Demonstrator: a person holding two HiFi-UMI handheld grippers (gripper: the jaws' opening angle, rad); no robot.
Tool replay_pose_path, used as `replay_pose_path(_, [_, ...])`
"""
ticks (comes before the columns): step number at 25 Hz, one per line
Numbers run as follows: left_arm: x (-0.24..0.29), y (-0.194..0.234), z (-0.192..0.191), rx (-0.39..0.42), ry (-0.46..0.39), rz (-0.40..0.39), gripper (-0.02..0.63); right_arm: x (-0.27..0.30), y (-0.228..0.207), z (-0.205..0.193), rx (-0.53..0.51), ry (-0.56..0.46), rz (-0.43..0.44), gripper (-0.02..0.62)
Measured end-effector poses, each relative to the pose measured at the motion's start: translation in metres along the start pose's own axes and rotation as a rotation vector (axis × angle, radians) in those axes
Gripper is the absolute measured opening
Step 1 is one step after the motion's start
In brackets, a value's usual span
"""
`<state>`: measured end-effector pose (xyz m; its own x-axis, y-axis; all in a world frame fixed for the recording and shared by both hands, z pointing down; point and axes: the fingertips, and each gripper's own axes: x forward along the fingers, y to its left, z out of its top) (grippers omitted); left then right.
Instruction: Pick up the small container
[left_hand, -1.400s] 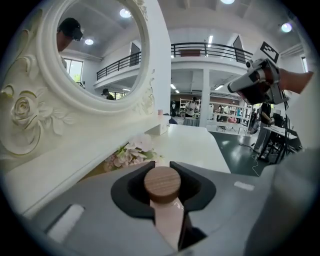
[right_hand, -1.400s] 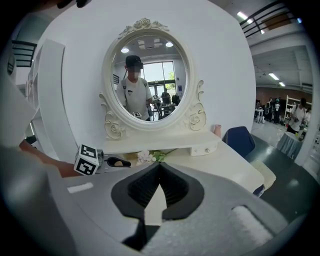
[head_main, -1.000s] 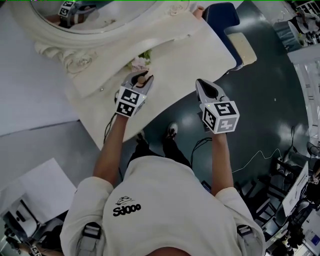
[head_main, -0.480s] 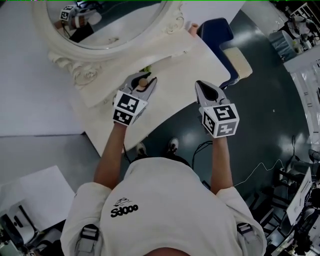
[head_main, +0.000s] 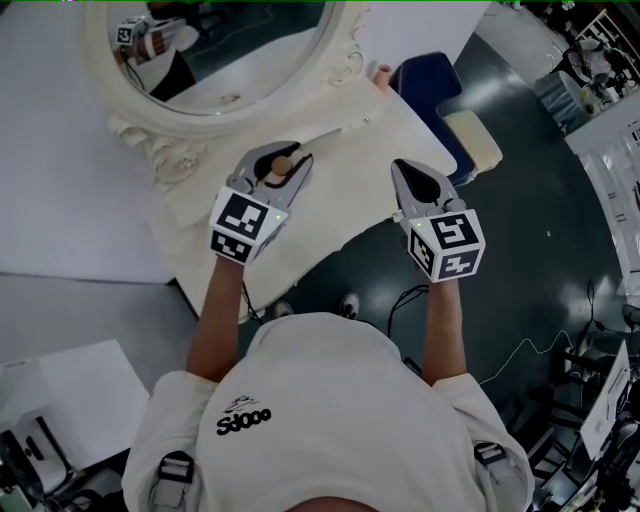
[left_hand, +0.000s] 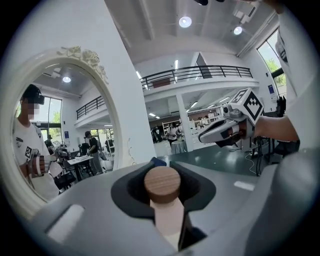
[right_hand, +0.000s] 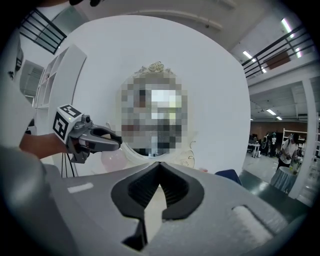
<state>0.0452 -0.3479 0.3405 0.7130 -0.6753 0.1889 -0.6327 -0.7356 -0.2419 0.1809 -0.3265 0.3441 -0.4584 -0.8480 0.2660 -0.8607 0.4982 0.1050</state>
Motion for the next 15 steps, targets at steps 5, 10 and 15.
replay_pose_path(5, [-0.0063,-0.0027,0.011,0.015,-0.016,-0.003,0.112,-0.0035,0.0019,0.0061,-0.021,-0.013,0.009,0.002])
replay_pose_path(10, [-0.0067,-0.004,0.0119,0.011,-0.017,0.001,0.112,-0.0026,0.0013,0.0048,-0.023,-0.012,0.011,0.002])
replay_pose_path(15, [-0.0071,-0.0061,0.0099,0.006,-0.005,0.003,0.112,-0.0028,0.0025,0.0028,-0.019,-0.009,0.022,0.002])
